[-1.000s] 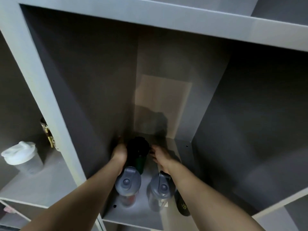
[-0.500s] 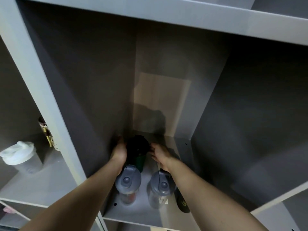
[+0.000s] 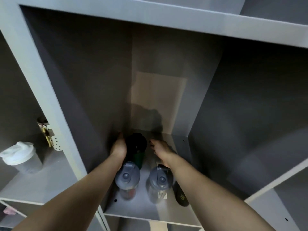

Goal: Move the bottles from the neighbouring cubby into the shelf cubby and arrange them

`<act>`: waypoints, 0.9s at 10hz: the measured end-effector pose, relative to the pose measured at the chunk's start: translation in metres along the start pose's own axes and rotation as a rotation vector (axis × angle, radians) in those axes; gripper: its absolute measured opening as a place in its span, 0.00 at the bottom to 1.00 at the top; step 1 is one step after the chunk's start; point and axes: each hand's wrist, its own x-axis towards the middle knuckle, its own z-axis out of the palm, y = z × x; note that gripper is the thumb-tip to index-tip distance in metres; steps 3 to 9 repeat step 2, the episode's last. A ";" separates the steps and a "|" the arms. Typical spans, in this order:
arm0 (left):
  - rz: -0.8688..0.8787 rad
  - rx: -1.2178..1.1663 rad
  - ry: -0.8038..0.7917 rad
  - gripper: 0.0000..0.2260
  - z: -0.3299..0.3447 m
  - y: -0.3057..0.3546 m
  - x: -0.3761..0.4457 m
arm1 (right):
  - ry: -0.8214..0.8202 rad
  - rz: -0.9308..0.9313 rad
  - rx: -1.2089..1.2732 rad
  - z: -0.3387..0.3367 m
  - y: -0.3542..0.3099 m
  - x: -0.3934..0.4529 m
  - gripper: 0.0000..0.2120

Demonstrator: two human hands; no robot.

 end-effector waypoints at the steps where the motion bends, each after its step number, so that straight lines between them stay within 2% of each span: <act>1: 0.009 -0.017 0.044 0.27 0.007 0.012 -0.026 | 0.050 -0.010 0.010 -0.004 -0.002 -0.017 0.24; 2: 0.062 0.082 0.042 0.21 0.016 0.028 -0.069 | 0.129 -0.057 0.043 -0.009 -0.001 -0.031 0.29; 9: 0.062 0.082 0.042 0.21 0.016 0.028 -0.069 | 0.129 -0.057 0.043 -0.009 -0.001 -0.031 0.29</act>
